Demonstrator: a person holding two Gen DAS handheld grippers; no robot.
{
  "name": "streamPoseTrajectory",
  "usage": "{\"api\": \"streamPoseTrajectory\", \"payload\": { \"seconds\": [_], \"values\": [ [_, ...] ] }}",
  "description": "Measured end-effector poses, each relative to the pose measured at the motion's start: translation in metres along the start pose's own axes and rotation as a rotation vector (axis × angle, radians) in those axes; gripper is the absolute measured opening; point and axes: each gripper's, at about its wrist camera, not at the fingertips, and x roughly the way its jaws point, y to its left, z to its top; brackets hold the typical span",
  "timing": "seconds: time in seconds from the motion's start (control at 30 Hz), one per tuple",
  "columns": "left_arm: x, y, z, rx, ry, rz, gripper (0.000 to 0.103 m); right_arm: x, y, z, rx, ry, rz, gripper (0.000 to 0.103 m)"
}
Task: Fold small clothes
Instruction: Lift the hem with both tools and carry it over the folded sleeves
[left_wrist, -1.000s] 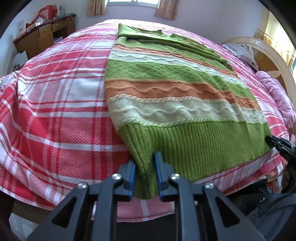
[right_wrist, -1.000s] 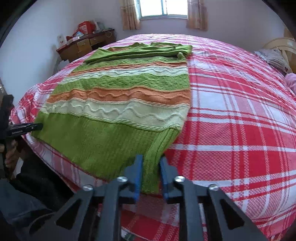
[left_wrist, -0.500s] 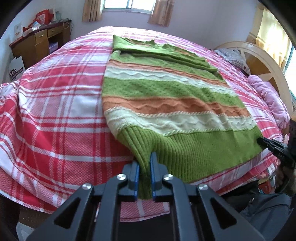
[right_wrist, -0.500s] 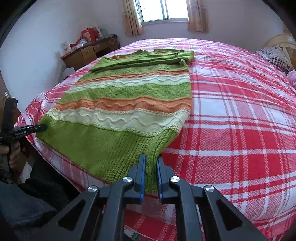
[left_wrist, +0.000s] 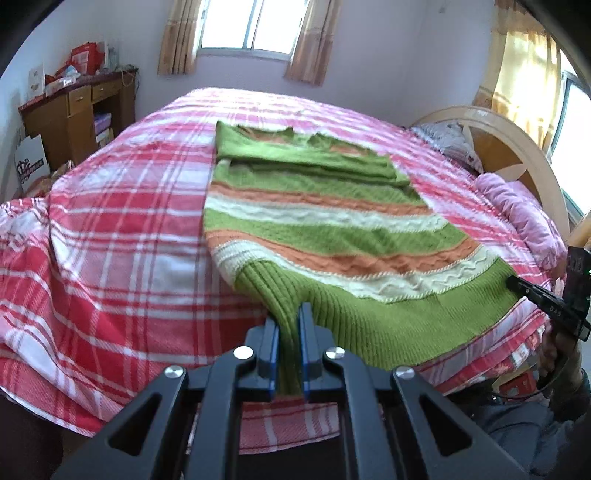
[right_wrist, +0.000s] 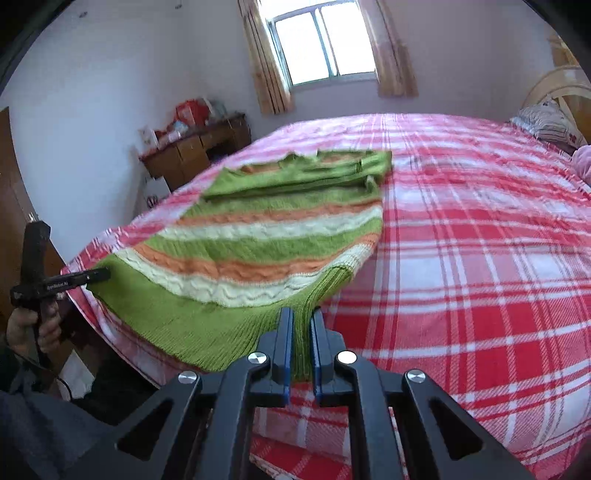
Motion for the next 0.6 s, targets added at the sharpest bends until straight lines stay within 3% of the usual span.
{"api": "streamPoseTrajectory", "payload": {
  "seconds": [0.23, 0.6],
  "values": [
    [-0.003, 0.006, 0.014, -0.028, -0.035, -0.026, 0.009, -0.015, 0.001, 0.023, -0.003, -0.083, 0.012, 0.007],
    [-0.002, 0.007, 0.067, -0.068, -0.160, -0.025, 0.009, -0.018, -0.002, 0.082, -0.023, -0.212, 0.009, 0.006]
  ]
}}
